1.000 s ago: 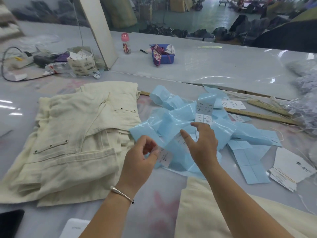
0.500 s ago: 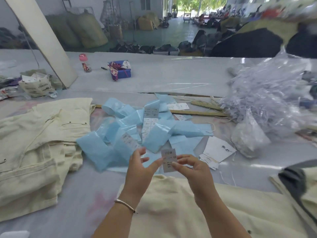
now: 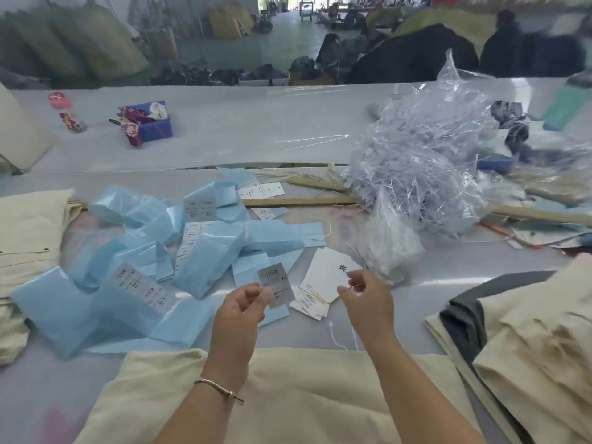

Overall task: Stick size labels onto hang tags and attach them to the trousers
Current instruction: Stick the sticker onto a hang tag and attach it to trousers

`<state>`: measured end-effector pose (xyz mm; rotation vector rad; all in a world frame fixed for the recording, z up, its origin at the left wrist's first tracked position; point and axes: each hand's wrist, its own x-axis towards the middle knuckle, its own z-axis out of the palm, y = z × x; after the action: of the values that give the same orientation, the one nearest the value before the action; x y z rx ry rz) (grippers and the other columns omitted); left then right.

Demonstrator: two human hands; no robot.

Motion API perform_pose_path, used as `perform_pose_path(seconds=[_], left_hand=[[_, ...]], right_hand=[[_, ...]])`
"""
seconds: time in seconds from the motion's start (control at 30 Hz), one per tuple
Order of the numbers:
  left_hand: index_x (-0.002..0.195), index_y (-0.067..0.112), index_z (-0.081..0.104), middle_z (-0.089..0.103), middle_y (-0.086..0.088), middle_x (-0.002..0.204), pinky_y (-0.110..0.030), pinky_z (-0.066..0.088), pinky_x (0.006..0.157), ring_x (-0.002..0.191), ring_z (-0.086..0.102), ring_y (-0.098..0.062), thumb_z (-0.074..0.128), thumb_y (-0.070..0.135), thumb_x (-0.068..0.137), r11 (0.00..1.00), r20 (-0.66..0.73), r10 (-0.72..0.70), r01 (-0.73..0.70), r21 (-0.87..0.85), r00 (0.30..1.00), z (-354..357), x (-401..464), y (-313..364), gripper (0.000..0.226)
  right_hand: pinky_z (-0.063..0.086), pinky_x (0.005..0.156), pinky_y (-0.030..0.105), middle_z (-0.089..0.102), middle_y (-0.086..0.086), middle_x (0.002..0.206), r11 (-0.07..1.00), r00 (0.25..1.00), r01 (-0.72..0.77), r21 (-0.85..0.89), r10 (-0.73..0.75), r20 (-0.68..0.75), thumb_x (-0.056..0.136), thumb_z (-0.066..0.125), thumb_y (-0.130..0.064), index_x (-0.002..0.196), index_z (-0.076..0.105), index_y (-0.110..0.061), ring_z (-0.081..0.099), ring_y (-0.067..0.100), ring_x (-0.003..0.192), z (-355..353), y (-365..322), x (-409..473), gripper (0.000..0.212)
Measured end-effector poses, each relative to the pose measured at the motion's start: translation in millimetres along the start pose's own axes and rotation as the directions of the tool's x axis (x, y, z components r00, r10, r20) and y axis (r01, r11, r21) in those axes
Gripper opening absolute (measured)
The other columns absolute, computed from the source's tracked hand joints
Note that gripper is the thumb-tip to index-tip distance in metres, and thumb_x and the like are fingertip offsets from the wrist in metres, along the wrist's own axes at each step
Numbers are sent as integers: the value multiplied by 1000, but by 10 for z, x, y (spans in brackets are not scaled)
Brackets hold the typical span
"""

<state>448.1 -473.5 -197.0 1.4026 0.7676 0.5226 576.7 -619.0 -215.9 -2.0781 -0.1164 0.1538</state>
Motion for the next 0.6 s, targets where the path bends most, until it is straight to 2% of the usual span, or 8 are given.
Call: perform_pose_path(seconds=[0.07,0.1,0.17,0.23,0.3,0.37,0.47,0.6], left_hand=[[98,29,64,67,6,95,-24,51,73,86,63,-12,63,18,93,1000,69,26,-25,-7,997,122,106,-29,13],[110,38,60,67,5,96,-20,51,70,85,64,-11,63,20,93,998,129,38,-43,37,991,205,156,-58,25],[133,54,41,68,6,93,-13,49,71,83,65,-6,67,21,90,973,235,90,-135,185,968,379,258,-149,59],[139,64,17,66,11,90,-12,46,76,83,62,-1,70,20,88,877,318,181,-299,376,931,562,382,-254,86],[137,70,-6,62,18,93,-16,45,80,88,58,0,70,26,86,706,411,258,-461,537,874,740,506,-359,101],[132,70,-21,61,15,99,-19,42,78,94,55,-6,68,34,85,578,476,283,-544,608,833,897,618,-457,107],[128,68,-29,64,8,102,-21,36,70,92,56,-13,62,43,85,503,498,290,-572,648,818,1076,764,-599,103],[132,64,-31,66,7,97,-27,44,65,82,60,-18,50,53,80,433,468,335,-575,695,818,1127,840,-670,96]], right_hand=[[41,89,32,58,5,119,944,996,85,-319,-83,20,83,69,-19,121,55,-11,54,24,111,20,89,334,41],[40,91,34,54,6,124,897,995,99,-431,-76,70,84,69,-25,125,49,-11,53,26,114,45,112,472,48],[39,93,37,50,4,130,802,986,82,-592,22,166,82,69,-42,128,39,-11,54,26,119,113,144,672,63],[35,95,38,49,2,134,728,974,81,-681,87,209,80,68,-50,129,34,-13,53,24,123,181,183,807,71],[31,98,38,50,0,133,706,971,65,-705,118,207,79,68,-52,128,35,-16,52,24,122,220,228,877,69],[29,100,38,53,-3,129,705,969,47,-707,139,203,77,68,-53,126,38,-19,53,22,121,237,261,899,67],[30,100,38,54,-4,128,747,970,22,-665,145,194,75,71,-52,127,37,-18,52,20,123,242,273,909,71],[36,90,33,45,-2,136,800,967,-14,-600,164,197,75,74,-48,133,32,-13,46,20,128,227,270,914,79]])
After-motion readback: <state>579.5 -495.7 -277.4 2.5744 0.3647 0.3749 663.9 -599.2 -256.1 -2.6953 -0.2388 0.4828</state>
